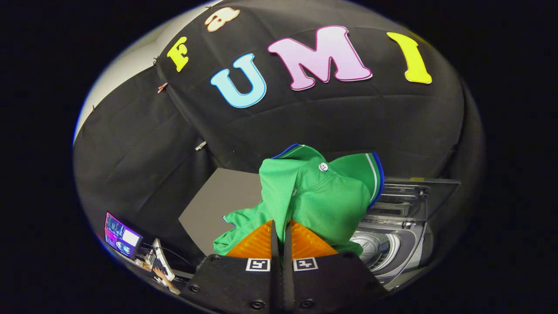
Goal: Put the clothes into the washing machine and then close the washing machine lid.
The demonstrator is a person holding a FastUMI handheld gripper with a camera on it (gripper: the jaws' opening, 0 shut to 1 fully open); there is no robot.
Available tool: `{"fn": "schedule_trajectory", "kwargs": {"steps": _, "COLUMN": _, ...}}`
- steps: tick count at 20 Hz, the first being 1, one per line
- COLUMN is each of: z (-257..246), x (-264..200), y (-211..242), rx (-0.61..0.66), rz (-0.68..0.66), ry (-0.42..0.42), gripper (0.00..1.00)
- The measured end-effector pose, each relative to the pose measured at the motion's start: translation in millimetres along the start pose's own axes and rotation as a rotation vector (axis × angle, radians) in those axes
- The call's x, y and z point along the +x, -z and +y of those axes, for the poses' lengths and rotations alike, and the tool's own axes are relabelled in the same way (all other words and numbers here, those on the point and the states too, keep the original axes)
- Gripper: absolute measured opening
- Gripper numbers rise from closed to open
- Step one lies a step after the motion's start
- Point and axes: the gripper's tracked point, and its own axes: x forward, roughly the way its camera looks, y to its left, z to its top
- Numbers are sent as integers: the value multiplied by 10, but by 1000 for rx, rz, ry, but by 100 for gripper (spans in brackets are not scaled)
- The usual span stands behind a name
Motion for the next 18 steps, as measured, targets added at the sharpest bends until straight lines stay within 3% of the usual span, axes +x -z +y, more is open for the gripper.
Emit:
{"fn": "schedule_trajectory", "kwargs": {"steps": 9, "z": -573, "x": -102, "y": -85, "rx": -73, "rz": -31, "ry": -79, "gripper": 5}}
{"fn": "schedule_trajectory", "kwargs": {"steps": 13, "z": -924, "x": 49, "y": 116, "rx": -83, "rz": -27, "ry": -42, "gripper": 5}}
{"fn": "schedule_trajectory", "kwargs": {"steps": 18, "z": -1405, "x": 420, "y": 673, "rx": -12, "rz": 54, "ry": 47, "gripper": 5}}
